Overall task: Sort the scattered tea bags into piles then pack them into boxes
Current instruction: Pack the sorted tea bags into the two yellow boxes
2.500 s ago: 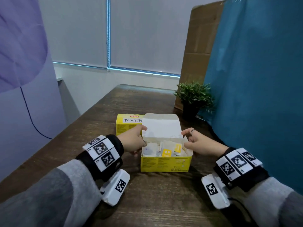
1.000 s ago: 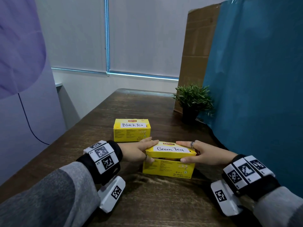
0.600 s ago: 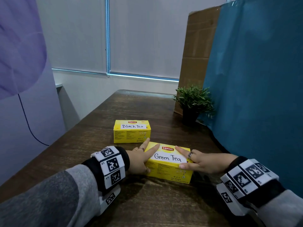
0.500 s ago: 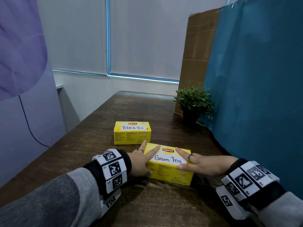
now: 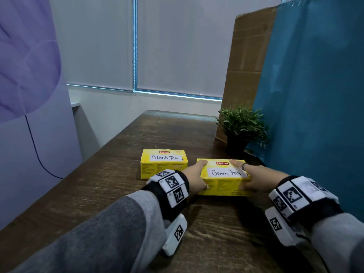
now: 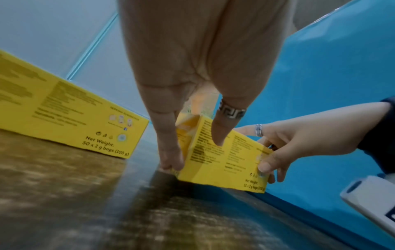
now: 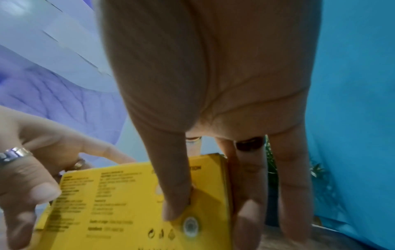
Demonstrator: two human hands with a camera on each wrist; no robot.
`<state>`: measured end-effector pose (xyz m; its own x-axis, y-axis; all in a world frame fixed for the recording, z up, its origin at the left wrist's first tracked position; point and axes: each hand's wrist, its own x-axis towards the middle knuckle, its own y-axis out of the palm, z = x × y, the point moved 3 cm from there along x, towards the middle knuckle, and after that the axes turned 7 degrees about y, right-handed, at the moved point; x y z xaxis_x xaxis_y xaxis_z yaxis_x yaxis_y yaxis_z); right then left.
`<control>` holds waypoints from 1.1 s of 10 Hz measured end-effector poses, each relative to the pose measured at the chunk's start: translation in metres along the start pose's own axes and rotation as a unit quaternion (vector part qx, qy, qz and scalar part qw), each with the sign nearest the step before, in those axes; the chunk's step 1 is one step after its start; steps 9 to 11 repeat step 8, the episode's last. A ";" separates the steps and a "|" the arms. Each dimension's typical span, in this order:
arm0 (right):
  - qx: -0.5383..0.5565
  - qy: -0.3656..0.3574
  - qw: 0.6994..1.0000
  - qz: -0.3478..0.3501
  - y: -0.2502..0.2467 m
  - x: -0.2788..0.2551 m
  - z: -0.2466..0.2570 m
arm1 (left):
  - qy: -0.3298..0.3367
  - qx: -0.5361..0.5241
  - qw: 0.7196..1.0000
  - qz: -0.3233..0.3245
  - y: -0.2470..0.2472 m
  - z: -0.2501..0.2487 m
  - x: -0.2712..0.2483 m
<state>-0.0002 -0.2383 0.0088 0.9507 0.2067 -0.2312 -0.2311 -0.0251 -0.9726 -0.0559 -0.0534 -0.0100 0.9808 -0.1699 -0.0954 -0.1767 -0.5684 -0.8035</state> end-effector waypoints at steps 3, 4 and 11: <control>0.004 0.043 0.998 -0.043 0.011 0.062 -0.002 | -0.025 0.070 0.997 0.023 -0.002 0.015 0.043; 0.008 0.041 0.998 -0.053 0.015 0.070 0.007 | -0.029 0.105 0.993 0.034 -0.004 0.018 0.045; 0.002 0.015 0.998 -0.056 0.007 0.025 0.017 | -0.029 0.157 0.986 0.046 -0.009 0.014 0.003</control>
